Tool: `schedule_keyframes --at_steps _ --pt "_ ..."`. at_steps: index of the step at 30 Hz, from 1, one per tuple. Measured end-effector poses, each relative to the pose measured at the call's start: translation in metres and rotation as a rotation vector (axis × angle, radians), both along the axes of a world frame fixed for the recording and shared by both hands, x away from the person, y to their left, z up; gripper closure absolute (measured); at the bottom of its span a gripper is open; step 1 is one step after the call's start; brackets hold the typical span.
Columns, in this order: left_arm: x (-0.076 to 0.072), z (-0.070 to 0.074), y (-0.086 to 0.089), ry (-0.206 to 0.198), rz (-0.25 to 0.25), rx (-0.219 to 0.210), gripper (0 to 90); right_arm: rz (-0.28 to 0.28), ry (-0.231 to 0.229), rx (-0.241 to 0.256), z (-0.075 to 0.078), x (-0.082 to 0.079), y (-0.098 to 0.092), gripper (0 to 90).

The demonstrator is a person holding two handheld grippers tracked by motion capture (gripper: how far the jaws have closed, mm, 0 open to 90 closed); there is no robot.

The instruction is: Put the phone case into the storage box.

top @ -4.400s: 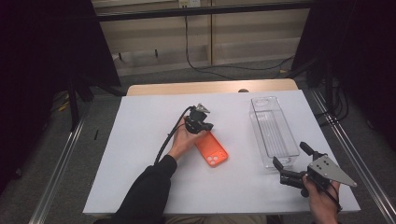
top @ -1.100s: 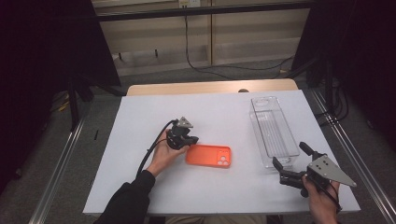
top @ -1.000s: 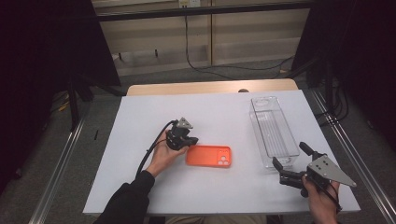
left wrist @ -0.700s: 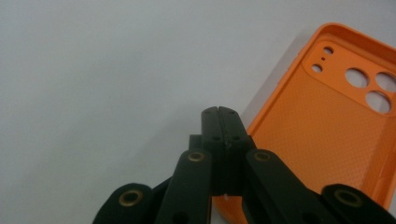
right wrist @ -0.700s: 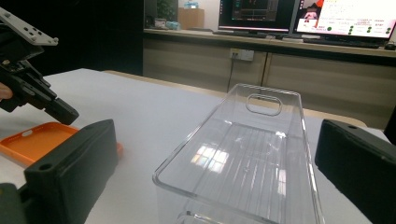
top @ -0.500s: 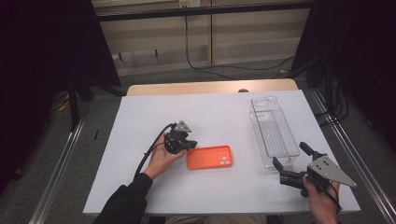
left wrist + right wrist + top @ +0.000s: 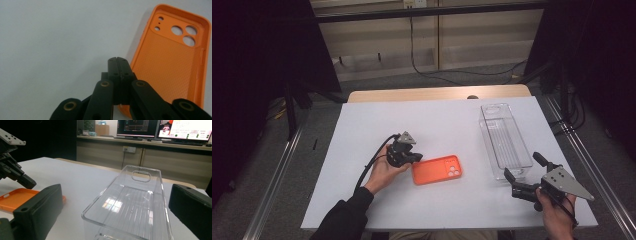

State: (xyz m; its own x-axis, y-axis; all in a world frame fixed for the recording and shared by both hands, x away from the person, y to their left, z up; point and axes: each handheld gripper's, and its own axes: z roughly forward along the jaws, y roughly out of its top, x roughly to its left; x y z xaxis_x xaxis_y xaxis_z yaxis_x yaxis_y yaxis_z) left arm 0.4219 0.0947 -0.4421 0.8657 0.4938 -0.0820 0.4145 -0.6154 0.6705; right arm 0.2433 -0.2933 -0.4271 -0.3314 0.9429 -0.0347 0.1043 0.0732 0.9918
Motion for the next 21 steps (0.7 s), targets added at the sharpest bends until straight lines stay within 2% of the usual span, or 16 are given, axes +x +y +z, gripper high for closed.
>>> schedule_keyframes --at_steps 21 --pt "-0.016 0.002 0.007 0.018 -0.031 0.008 90.0 0.001 -0.004 -0.002 0.000 0.000 0.000 0.0"
